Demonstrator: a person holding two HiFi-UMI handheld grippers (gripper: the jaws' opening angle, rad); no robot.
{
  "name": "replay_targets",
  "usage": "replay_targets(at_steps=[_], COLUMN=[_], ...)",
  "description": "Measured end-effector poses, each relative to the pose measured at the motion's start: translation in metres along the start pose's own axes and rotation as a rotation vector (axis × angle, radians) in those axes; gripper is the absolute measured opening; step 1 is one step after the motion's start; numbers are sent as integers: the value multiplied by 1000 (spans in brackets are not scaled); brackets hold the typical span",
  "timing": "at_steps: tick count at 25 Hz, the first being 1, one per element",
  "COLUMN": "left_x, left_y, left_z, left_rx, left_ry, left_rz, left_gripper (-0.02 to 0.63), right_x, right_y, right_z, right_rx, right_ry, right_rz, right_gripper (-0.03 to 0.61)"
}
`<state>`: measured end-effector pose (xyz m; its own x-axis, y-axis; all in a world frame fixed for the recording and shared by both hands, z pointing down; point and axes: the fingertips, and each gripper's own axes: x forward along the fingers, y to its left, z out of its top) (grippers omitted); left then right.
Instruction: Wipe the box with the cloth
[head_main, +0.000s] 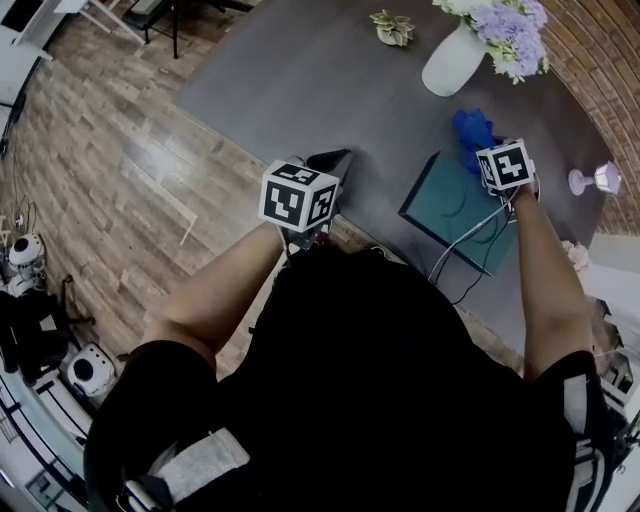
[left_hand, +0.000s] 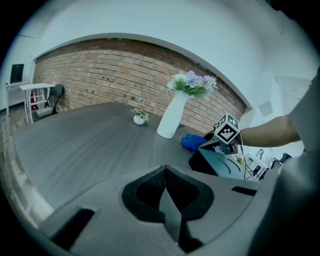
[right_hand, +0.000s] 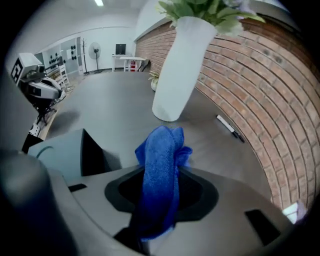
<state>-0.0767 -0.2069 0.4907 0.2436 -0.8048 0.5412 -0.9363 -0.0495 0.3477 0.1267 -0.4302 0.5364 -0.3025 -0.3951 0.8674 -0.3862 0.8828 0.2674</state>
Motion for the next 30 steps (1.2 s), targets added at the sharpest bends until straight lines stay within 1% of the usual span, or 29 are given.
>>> replay_targets(at_steps=[4, 7, 10, 14, 17, 25, 30], left_x=[23, 45, 63, 88, 102, 120, 124], left_y=[-26, -51, -74, -96, -104, -114, -111], left_z=[2, 3, 4, 12, 21, 31, 31], left_rx=[43, 100, 149, 220, 261, 326, 331], left_ry=[28, 65, 104, 128, 133, 157, 176], left_rz=[-56, -132, -202, -256, -289, -392, -461], left_gripper=[9, 9, 9, 9, 9, 9, 9], right_x=[-13, -33, -55, -74, -85, -100, -116], right_y=[-29, -54, -70, -74, -62, -11, 22], right_z=[-46, -100, -151, -190, -201, -198, -211], right_rx=[66, 170, 278, 376, 418, 482, 535], right_ry=[32, 66, 95, 109, 97, 48, 72], right_rz=[-42, -126, -203, -232, -231, -179, -175], right_gripper=[146, 146, 146, 147, 146, 146, 146])
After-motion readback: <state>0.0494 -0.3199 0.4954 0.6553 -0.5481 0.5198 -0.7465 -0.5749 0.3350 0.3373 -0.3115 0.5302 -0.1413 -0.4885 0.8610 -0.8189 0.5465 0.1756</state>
